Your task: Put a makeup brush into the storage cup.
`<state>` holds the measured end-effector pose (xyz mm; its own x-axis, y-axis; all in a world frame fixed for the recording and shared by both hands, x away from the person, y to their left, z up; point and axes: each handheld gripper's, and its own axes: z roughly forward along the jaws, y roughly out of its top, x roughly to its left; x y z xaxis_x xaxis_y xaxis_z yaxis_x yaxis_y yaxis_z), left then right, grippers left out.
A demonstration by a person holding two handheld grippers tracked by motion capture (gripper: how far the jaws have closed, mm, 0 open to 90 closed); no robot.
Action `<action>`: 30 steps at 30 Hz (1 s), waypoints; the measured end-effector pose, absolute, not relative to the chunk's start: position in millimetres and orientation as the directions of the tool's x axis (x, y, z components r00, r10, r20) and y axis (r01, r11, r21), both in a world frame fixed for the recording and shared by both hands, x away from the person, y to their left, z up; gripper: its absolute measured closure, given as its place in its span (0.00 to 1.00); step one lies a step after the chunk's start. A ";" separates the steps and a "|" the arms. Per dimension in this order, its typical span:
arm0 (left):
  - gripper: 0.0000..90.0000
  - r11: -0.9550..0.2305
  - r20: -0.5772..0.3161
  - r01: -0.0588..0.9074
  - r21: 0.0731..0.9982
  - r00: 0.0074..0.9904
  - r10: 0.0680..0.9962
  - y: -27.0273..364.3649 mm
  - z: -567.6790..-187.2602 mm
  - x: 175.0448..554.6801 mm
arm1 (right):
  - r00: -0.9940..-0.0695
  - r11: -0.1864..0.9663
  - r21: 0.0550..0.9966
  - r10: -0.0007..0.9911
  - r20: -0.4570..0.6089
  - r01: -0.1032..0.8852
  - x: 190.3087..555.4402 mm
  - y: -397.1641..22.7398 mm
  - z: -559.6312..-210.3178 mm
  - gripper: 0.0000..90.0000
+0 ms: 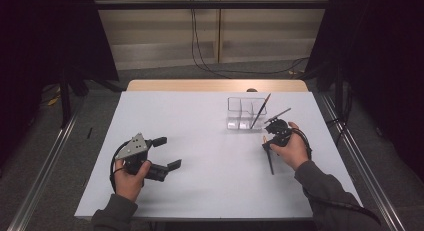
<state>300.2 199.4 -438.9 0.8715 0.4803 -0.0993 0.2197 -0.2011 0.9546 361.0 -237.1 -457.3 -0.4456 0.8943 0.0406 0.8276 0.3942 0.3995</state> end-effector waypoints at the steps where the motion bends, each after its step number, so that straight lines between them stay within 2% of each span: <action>1: 0.04 -0.201 -0.102 0.223 0.954 0.872 0.479 199.3 -439.0 300.2 | -0.451 0.399 0.397 0.891 0.042 0.826 361.2 -237.9 -457.1 0.88; 2: 0.04 -0.202 -0.101 0.222 0.954 0.872 0.479 199.2 -439.1 300.3 | -0.453 0.399 0.402 0.890 0.045 0.824 361.1 -238.0 -457.5 0.92; 4: 0.04 -0.206 -0.098 0.220 0.953 0.873 0.478 199.5 -439.1 300.6 | -0.463 0.408 0.393 0.885 0.051 0.824 360.9 -237.9 -456.9 0.94; 11: 0.04 -0.200 -0.103 0.225 0.954 0.868 0.485 199.5 -439.1 300.1 | -0.478 0.429 0.377 0.877 0.044 0.821 362.2 -236.8 -455.8 0.94; 21: 0.04 -0.209 -0.095 0.218 0.953 0.872 0.480 200.0 -438.7 300.4 | -0.450 0.384 0.383 0.888 0.097 0.840 364.7 -240.3 -455.8 0.92; 30: 0.04 -0.198 -0.103 0.224 0.954 0.869 0.484 200.1 -438.9 300.5 | -0.463 0.397 0.388 0.882 0.091 0.832 369.4 -236.2 -454.5 0.89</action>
<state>300.5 200.1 -438.9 0.8691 0.4838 -0.1031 0.2235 -0.1982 0.9543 369.4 -236.2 -454.5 -0.4630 0.8817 0.0909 0.8319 0.3969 0.3879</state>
